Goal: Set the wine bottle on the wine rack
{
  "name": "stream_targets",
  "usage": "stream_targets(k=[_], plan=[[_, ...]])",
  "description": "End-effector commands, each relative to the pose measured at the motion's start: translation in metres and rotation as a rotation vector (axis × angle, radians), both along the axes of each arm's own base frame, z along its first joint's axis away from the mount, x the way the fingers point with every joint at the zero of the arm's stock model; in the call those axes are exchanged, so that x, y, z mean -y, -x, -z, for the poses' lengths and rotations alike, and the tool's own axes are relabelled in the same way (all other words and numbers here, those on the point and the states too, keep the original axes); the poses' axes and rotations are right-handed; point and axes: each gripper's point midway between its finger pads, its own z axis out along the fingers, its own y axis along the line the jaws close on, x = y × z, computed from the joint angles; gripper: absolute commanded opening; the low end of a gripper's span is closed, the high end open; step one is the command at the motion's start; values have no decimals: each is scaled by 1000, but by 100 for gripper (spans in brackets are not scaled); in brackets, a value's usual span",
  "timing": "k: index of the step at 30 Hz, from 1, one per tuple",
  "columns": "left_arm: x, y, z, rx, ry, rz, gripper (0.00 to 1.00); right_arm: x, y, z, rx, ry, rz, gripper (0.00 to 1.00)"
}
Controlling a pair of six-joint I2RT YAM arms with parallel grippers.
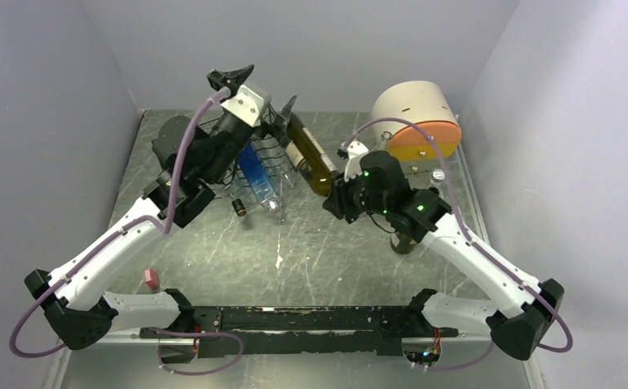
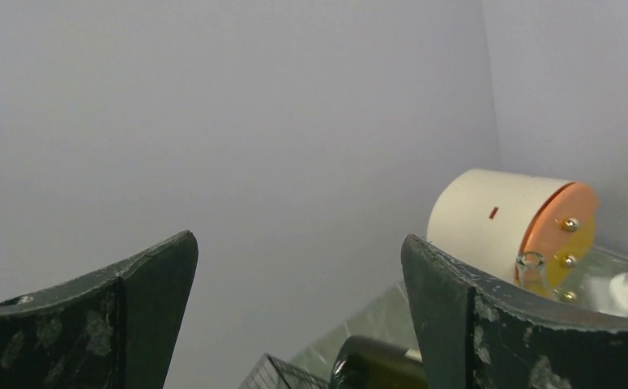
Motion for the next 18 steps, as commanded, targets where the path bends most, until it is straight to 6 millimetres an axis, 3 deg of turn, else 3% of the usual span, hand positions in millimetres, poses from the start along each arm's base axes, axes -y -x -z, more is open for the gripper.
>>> stream_targets(k=[1, 6, 11, 18], plan=[[-25, -18, 40, -319, 131, -148, 99, -59, 16, -33, 75, -199, -207, 0], [-42, -5, 52, -426, 182, -173, 99, -107, 49, 12, 27, -89, -317, 0], [-55, 14, 77, -505, 195, -151, 99, -150, 74, 57, -43, -39, -397, 0], [-87, 29, 101, -561, 193, -240, 99, -189, 86, 107, -109, 29, -403, 0]])
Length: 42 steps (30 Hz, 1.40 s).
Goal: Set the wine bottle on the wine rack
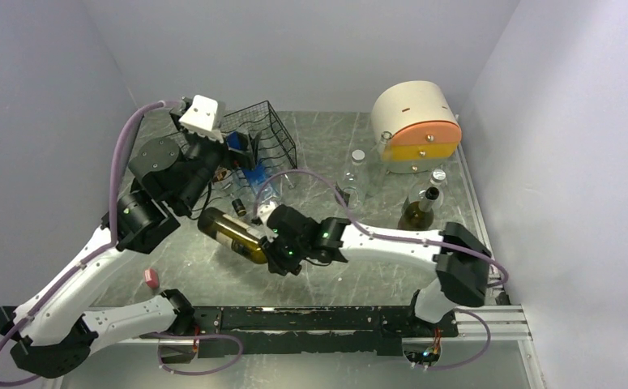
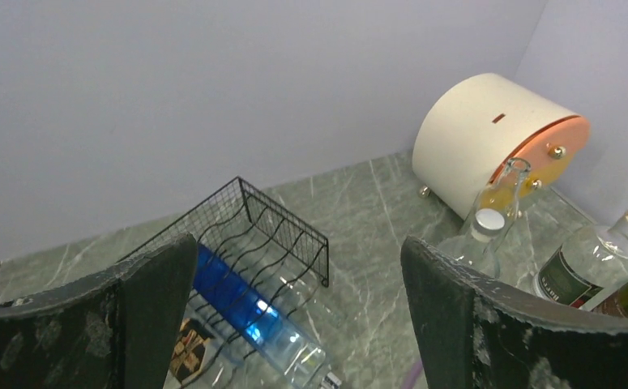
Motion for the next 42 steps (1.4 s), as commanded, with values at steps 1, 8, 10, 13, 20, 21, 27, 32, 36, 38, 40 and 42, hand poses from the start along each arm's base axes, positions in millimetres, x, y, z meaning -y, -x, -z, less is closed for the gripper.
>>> stream_targets(k=[1, 8, 10, 13, 20, 21, 27, 32, 36, 38, 40, 42], plan=[[-22, 8, 23, -73, -8, -71, 99, -54, -17, -29, 63, -177, 52, 0], [-35, 17, 37, -84, -8, -89, 99, -82, -22, -13, 32, -193, 113, 0], [-35, 19, 40, -90, -13, -80, 99, -89, -25, -9, 27, -197, 136, 0], [-36, 20, 45, -103, -19, -83, 99, -100, -31, -8, 16, -205, 170, 0], [-49, 22, 45, -105, -12, -132, 99, -116, -43, -3, 18, -195, 252, 0], [-50, 22, 44, -103, -10, -136, 99, -118, -45, -3, 16, -193, 266, 0], [-50, 28, 42, -99, -7, -109, 99, -130, -49, -3, 11, -210, 325, 0], [-56, 28, 44, -120, 51, -150, 100, -137, -56, -1, -1, -234, 390, 0], [-62, 27, 43, -151, 132, -199, 98, -150, -60, -5, -14, -271, 410, 0], [-64, 26, 43, -171, 173, -227, 99, -156, -63, -6, -16, -286, 413, 0], [-67, 25, 43, -197, 221, -261, 100, -164, -65, -10, -24, -310, 423, 0], [-73, 25, 45, -246, 281, -320, 99, -175, -70, -8, -29, -328, 443, 0]])
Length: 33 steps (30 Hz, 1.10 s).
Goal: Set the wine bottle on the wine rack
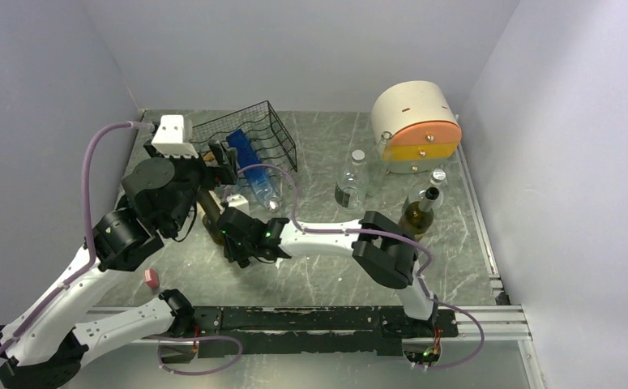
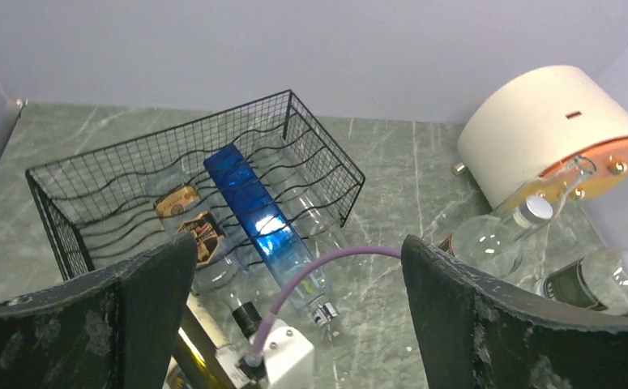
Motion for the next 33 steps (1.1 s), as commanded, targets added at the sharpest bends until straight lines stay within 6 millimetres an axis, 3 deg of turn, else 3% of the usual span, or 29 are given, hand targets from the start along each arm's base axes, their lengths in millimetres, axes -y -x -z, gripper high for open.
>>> stream_targets(k=[1, 8, 12, 15, 21, 29, 31, 33], plan=[[-17, 1, -6, -77, 155, -145, 99, -57, -30, -62, 102, -246, 75, 0], [-10, 16, -23, -29, 144, -13, 99, -88, -50, -65, 139, -292, 120, 0], [-22, 30, -42, 100, 157, 32, 99, -101, -63, -70, 158, -323, 154, 0], [-24, 33, -45, 110, 149, 40, 99, -111, -72, -63, 142, -325, 172, 0], [-16, 29, -36, 52, 132, 50, 99, -129, -92, -70, 129, -370, 208, 2], [-9, 27, -37, 41, 126, 71, 99, -137, -105, -61, 139, -367, 188, 19], [-8, 27, -37, 41, 126, 73, 99, -136, -108, -56, 143, -352, 183, 31], [-9, 26, -36, 39, 124, 67, 99, -136, -109, -53, 154, -340, 163, 35]])
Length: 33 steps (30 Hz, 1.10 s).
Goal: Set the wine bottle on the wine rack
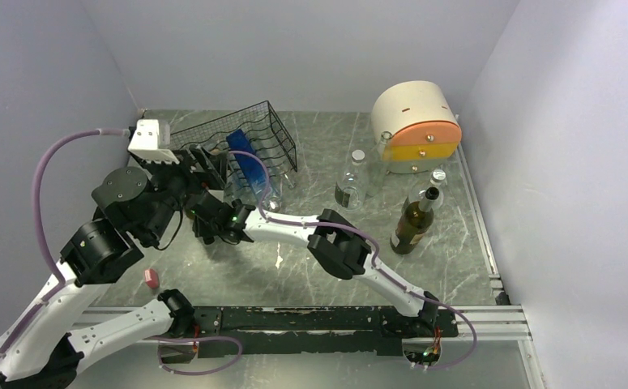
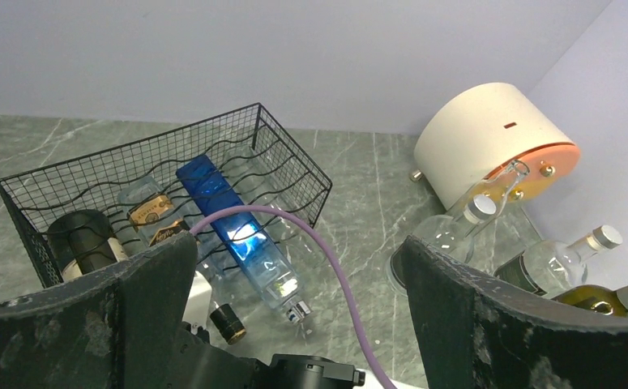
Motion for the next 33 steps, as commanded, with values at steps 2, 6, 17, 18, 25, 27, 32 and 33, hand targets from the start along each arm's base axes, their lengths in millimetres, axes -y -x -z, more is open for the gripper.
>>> stream_targets(k=[2, 6, 17, 18, 25, 27, 32, 33], plan=[[-1, 5, -15, 25, 26, 17, 99, -27, -27, -66, 152, -162, -2, 38], [2, 3, -12, 9, 19, 23, 99, -27, -29, -62, 168, -152, -12, 43], [8, 1, -9, -8, 5, 37, 99, -25, -48, -49, 210, -150, 37, 41], [9, 1, -8, -10, 2, 38, 99, -24, -49, -48, 218, -152, 43, 39], [11, 0, -6, -22, -2, 44, 99, -19, -58, -35, 269, -138, 59, 34], [11, 0, -6, -23, -4, 44, 99, -20, -58, -33, 272, -140, 58, 34], [12, 0, -6, -24, -4, 48, 99, -23, -59, -41, 279, -179, 56, 48], [13, -1, -5, -25, -6, 50, 99, -23, -57, -42, 277, -184, 54, 55]])
